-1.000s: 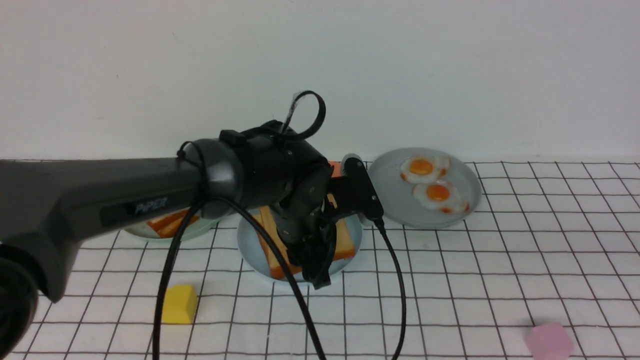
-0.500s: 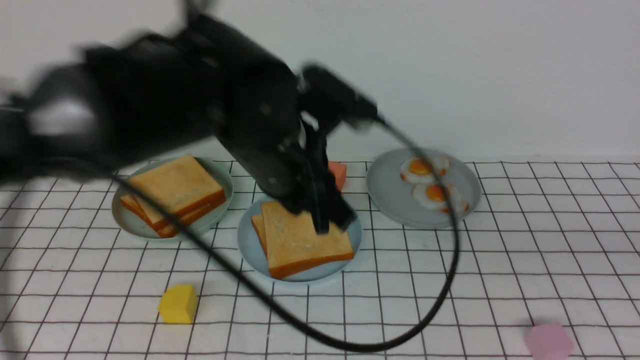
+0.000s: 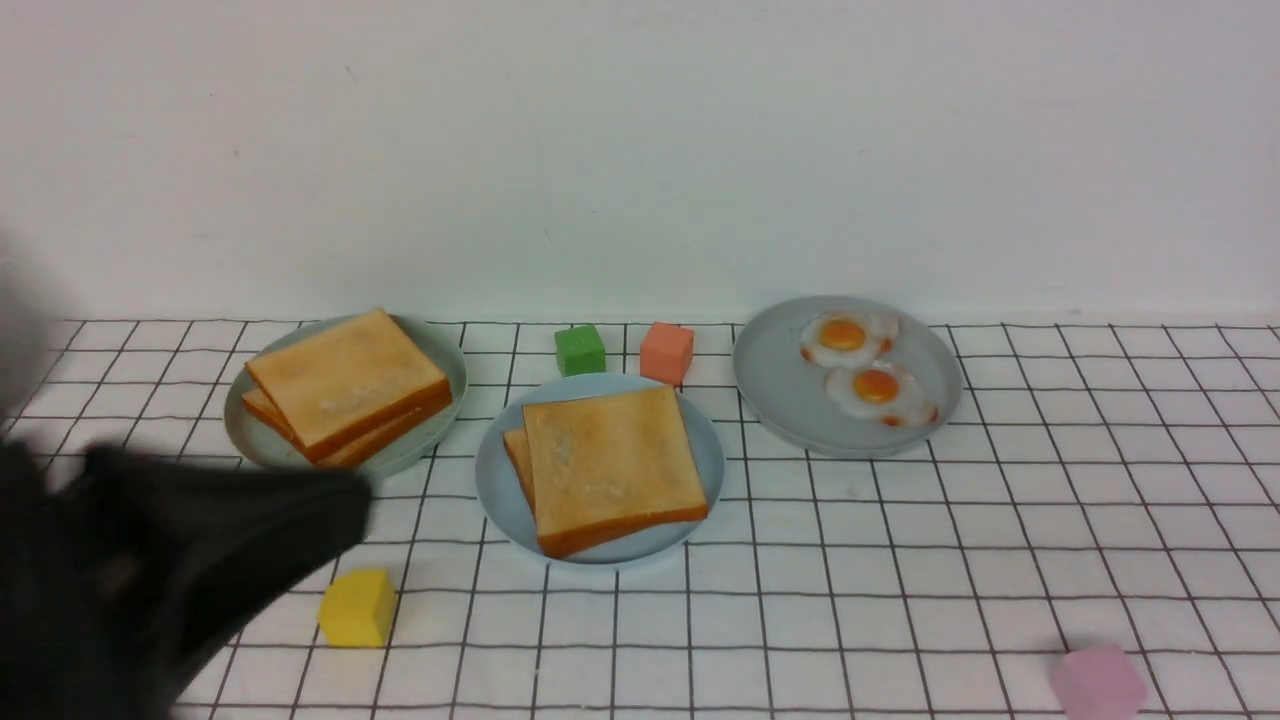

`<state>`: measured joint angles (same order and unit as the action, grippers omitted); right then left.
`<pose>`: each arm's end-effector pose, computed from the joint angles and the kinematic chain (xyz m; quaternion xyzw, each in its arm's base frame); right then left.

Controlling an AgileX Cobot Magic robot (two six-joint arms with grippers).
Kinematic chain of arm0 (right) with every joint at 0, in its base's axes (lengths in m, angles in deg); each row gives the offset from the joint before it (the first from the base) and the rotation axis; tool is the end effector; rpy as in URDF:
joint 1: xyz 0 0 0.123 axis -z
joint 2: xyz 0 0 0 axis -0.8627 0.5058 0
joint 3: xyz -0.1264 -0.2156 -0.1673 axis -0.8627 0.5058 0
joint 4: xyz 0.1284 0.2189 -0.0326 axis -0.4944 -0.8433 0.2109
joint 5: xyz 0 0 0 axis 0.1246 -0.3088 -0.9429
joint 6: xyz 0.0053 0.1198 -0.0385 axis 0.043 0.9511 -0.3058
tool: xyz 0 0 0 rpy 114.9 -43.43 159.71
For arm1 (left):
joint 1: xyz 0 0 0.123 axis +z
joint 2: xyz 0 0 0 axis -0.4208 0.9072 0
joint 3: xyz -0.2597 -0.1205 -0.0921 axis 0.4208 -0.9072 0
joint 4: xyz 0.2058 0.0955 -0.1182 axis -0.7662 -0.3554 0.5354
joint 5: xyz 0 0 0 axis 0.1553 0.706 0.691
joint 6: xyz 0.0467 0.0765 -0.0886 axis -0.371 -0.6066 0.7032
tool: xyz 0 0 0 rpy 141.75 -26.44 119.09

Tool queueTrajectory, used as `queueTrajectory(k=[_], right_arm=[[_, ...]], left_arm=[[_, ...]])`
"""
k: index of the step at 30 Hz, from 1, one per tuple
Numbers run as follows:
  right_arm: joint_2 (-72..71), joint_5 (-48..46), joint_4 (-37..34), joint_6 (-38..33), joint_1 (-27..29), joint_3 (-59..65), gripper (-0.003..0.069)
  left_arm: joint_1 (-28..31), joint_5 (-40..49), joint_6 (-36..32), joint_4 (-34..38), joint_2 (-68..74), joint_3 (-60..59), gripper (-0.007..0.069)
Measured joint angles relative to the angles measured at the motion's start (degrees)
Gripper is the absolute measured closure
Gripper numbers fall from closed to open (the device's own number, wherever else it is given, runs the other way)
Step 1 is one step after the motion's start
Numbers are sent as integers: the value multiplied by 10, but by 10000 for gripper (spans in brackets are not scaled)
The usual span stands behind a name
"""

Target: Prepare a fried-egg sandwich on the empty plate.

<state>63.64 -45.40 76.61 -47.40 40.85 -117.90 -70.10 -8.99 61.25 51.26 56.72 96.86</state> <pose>0.0221 0.0033 0.3952 -0.0872 0.8646 0.0936 0.4858 0.0997 -0.0966 0.3414 0.2582 0.7330 -0.2615 0.5724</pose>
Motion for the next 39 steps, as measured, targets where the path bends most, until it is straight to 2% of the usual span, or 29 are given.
queueTrajectory(k=[3,6,9,10,17,29,32,35,36,39], right_arm=[[-35,1,18,33,0,19,667],[-56,9,30,54,0,45,667],[-83,62,45,85,0,98,666],[-94,113,57,103,0,125,666],[-103,308,92,169,0,246,662],[-105,341,97,170,3,392,656],[-122,371,111,170,35,424,656],[-147,445,103,157,91,468,663],[-166,490,91,137,116,502,667],[-208,544,41,94,171,578,670]], left_arm=[[0,-101,22,1,-124,-120,638],[0,-132,37,2,-170,-166,638],[0,-151,44,2,-211,-212,638],[0,-155,45,2,-219,-226,638],[0,-133,47,2,-220,-252,638],[0,-55,47,2,-220,-252,638],[0,-46,47,2,-220,-252,638],[0,-46,47,2,-220,-252,638],[0,-46,47,2,-220,-252,638],[0,-46,47,2,-220,-252,638]])
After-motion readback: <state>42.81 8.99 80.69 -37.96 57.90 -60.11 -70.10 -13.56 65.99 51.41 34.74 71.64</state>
